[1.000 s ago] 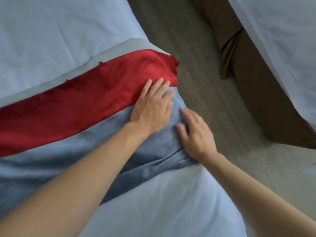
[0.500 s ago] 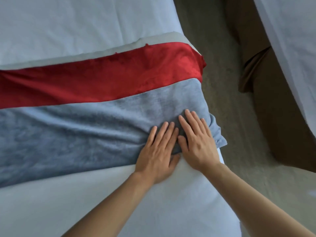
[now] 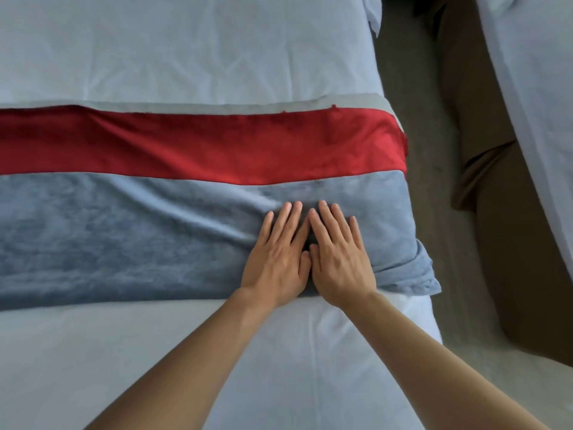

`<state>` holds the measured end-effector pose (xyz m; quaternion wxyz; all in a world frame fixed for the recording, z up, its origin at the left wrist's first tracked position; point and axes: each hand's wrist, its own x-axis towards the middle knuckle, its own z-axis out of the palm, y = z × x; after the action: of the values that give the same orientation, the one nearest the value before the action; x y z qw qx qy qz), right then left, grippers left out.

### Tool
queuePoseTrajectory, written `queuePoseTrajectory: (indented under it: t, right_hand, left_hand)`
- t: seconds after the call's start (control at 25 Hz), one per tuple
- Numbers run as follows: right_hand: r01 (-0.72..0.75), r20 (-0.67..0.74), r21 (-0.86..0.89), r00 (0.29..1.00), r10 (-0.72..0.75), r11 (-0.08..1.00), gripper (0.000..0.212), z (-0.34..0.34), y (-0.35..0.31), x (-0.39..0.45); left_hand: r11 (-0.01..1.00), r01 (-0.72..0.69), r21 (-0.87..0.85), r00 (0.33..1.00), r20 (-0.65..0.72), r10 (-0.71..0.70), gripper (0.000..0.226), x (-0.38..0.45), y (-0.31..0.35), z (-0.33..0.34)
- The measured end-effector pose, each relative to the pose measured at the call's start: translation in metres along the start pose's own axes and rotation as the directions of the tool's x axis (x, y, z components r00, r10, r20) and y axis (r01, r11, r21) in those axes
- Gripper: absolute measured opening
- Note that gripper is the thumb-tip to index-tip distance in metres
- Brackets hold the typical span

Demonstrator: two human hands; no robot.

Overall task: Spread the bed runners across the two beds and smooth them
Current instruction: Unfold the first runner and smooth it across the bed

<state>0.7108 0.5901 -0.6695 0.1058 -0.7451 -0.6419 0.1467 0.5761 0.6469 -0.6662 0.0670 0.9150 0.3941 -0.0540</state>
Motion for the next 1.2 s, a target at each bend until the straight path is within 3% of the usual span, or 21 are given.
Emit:
queuePoseTrajectory:
  t: [0.2, 0.36, 0.64, 0.84, 1.04, 1.2]
  right_hand:
    - [-0.128, 0.043, -0.105, 0.99, 0.133, 0.986, 0.069, 0.038, -0.066, 0.045]
    - [-0.157, 0.066, -0.114, 0.984, 0.166, 0.981, 0.073, 0.071, -0.16, 0.092]
    - [-0.096, 0.07, -0.116, 0.992, 0.104, 0.989, 0.066, 0.12, -0.306, 0.163]
    - [0.103, 0.021, 0.002, 0.994, -0.103, 0.995, 0.066, 0.11, -0.37, 0.19]
    - [0.189, 0.083, -0.076, 0.98, -0.183, 0.979, 0.065, 0.11, -0.364, 0.237]
    - [0.087, 0.071, -0.234, 0.995, -0.073, 0.968, 0.077, 0.104, -0.297, 0.288]
  left_hand:
    - [0.996, 0.066, -0.061, 0.997, -0.038, -0.068, 0.067, -0.01, -0.087, 0.013]
    - [0.993, 0.108, -0.047, 0.993, -0.048, -0.111, 0.071, -0.03, -0.197, 0.012]
    - [0.986, 0.157, -0.059, 0.983, -0.089, -0.162, 0.067, -0.066, -0.35, 0.004]
    - [0.987, 0.153, -0.058, 0.976, -0.148, -0.16, 0.069, -0.096, -0.425, -0.022]
    - [0.996, 0.09, -0.023, 0.992, -0.09, -0.092, 0.067, -0.058, -0.476, -0.021]
    - [0.991, 0.13, 0.011, 0.991, -0.045, -0.13, 0.07, 0.005, -0.498, -0.016]
